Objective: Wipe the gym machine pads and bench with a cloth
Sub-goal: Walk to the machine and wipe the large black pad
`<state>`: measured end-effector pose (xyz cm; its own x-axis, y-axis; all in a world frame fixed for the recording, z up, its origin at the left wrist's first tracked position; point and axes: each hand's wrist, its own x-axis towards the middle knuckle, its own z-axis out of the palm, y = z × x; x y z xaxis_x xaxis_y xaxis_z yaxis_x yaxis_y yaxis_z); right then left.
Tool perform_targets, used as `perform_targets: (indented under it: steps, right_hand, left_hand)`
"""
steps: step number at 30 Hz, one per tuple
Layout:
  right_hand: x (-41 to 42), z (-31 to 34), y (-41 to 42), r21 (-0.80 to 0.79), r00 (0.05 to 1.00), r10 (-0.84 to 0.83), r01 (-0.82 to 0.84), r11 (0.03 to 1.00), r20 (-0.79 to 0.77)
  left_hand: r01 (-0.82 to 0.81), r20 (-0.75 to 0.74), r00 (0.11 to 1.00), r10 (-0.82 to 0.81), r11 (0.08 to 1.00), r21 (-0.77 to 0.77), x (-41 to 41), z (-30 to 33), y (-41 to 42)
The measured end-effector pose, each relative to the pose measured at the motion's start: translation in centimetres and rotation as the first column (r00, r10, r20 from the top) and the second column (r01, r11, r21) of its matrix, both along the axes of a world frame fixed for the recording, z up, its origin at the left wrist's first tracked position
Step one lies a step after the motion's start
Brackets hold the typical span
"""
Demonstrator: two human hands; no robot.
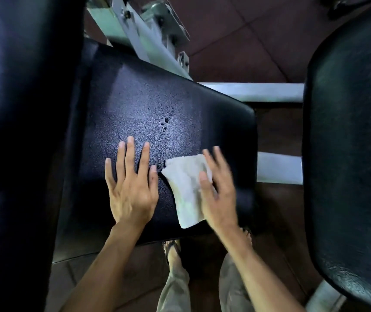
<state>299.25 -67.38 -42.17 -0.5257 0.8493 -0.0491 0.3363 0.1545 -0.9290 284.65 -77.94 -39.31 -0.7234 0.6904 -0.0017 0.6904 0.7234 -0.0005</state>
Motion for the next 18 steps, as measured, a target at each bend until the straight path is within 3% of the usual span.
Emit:
perform_targets:
  steps: [4, 6, 8, 11, 13, 18]
  right_hand:
    - [3.2, -3.3, 4.6, -0.004, 0.987, -0.101, 0.102, 0.995, 0.129]
    - [3.6, -4.9, 5.2, 0.020, 0.980, -0.067, 0.064, 0.998, 0.188]
    - [3.9, -5.9, 5.0, 0.100, 0.969, -0.027, 0.003, 0.995, 0.244]
    - [4.2, -6.6, 4.8, 0.189, 0.956, -0.019, -0.039, 0.981, 0.294]
    - [4.1, -6.9, 4.7, 0.211, 0.949, -0.037, -0.031, 0.977, 0.314]
    - [4.1, -7.0, 4.7, 0.223, 0.942, -0.039, -0.038, 0.974, 0.333]
  left_hand:
    - [-0.070, 0.045, 0.997, 0.062, 0.977, 0.203, 2.3, 1.1, 1.4]
    - [0.023, 0.031, 0.999, -0.031, 0.972, 0.235, 6.2, 1.5, 2.9]
    - [0.108, 0.054, 0.991, -0.119, 0.979, 0.173, 10.4, 1.0, 4.3]
    - [0.036, 0.080, 0.996, -0.038, 0.999, 0.034, 12.7, -1.2, 5.2]
    - [0.038, 0.001, 0.999, -0.038, 0.998, -0.039, 12.3, -2.5, 5.0]
    - [0.134, -0.043, 0.989, -0.138, 0.987, -0.082, 11.0, -2.8, 2.6]
